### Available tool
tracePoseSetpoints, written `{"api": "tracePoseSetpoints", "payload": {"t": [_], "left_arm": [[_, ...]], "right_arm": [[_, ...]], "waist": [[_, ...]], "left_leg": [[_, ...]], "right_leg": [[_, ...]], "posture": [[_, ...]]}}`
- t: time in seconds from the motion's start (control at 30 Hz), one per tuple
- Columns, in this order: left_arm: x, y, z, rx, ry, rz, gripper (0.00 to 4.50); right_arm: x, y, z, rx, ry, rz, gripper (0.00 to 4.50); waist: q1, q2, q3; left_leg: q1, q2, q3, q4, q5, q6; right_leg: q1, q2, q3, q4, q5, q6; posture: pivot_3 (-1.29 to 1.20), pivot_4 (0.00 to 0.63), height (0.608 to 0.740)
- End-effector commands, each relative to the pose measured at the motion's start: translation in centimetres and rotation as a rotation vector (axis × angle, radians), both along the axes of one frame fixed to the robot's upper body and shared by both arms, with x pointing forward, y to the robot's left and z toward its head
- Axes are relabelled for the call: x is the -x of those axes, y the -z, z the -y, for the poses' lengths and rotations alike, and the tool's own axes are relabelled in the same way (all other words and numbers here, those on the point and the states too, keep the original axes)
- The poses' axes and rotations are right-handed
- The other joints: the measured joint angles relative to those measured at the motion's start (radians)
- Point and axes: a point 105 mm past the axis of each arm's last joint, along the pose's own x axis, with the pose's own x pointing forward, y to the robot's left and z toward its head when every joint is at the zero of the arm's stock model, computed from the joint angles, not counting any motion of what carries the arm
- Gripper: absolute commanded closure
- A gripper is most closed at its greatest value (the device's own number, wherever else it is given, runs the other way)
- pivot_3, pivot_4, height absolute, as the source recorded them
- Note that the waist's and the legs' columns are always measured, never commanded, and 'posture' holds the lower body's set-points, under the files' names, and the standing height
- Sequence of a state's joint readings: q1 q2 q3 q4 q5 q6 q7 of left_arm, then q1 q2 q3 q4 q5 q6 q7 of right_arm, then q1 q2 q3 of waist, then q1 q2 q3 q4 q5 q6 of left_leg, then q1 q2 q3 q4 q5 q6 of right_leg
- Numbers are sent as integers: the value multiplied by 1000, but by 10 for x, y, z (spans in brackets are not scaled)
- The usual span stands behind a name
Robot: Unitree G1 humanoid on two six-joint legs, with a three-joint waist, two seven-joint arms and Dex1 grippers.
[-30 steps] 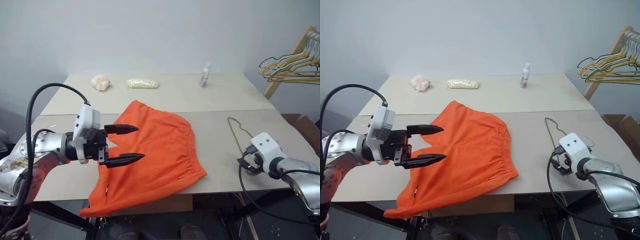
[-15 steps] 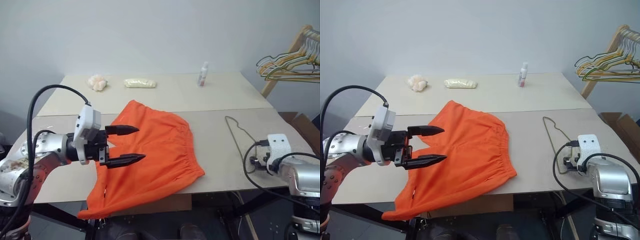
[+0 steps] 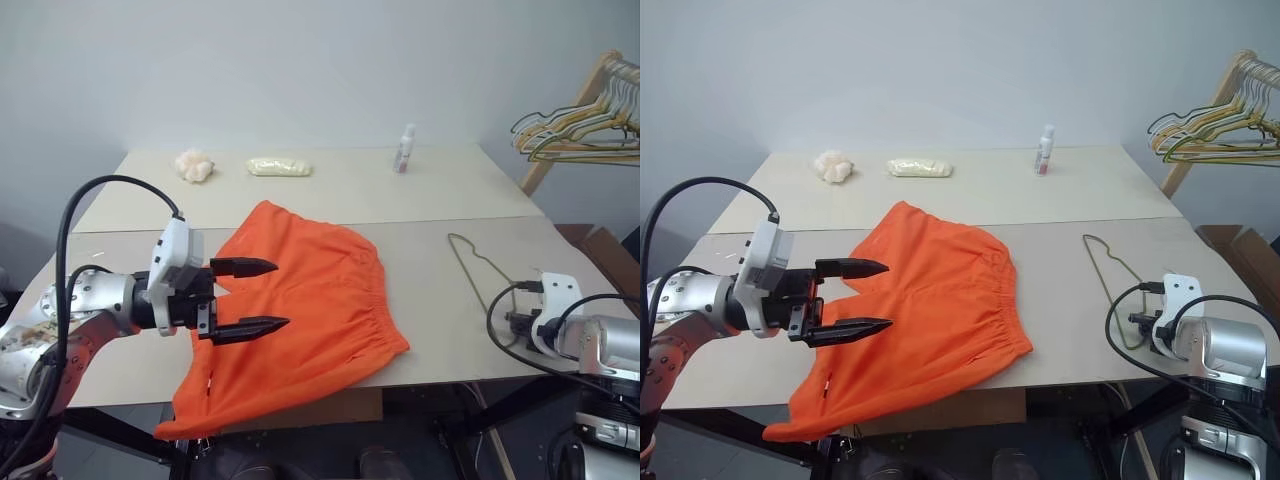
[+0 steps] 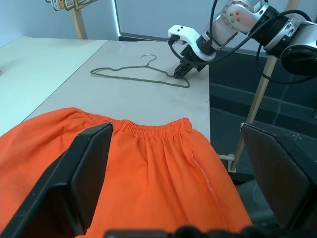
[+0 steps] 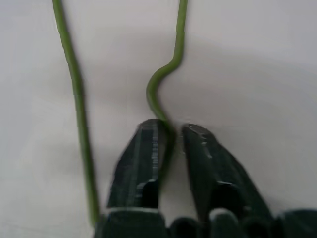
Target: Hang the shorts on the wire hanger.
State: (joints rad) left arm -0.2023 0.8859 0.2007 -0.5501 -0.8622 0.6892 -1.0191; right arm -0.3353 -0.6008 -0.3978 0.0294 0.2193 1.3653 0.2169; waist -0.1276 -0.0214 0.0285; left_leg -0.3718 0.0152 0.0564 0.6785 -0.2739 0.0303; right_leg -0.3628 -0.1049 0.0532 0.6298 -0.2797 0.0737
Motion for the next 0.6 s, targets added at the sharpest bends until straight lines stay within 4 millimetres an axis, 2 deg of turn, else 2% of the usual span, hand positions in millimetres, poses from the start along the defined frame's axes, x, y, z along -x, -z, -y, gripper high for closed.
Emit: {"api": "tracePoseSetpoints", "payload": {"t": [0.03, 0.2, 0.3, 0.47, 0.6], "left_arm": [[-2, -10, -1, -10, 2, 57, 0], [-4, -9, -3, -12, 5, 55, 0], [-3, -8, -5, -13, 6, 58, 0], [-7, -12, -9, -10, 1, 68, 0], [-9, -13, -7, -2, -11, 80, 0]], "right_arm": [[4, 7, -4, -35, 8, -35, 4470], [3, 6, -2, 11, -16, -27, 4470], [-3, -4, -1, 84, -52, 31, 4470], [-24, -41, -8, 269, -178, 240, 4470], [-36, -71, -31, 445, -375, 413, 4470]], "waist": [[-1, 0, 0], [-2, 0, 0], [-3, 0, 0], [-9, 1, 1], [-24, 3, 2]], "left_leg": [[0, 0, 0, 0, 0, 0], [0, 0, 0, 0, 0, 0], [0, 0, 0, 0, 0, 0], [0, 0, 0, 0, 0, 0], [-3, 0, 1, 0, 0, 0]], "right_leg": [[0, 0, 0, 0, 0, 0], [0, 1, 0, 0, 0, 0], [0, 1, 0, 0, 0, 0], [0, 1, 1, 0, 0, 0], [-5, 1, 2, 1, 0, 0]], "posture": [[-170, 16, 740], [-172, 14, 740], [-172, 14, 740], [-175, 12, 740], [-178, 11, 740]]}}
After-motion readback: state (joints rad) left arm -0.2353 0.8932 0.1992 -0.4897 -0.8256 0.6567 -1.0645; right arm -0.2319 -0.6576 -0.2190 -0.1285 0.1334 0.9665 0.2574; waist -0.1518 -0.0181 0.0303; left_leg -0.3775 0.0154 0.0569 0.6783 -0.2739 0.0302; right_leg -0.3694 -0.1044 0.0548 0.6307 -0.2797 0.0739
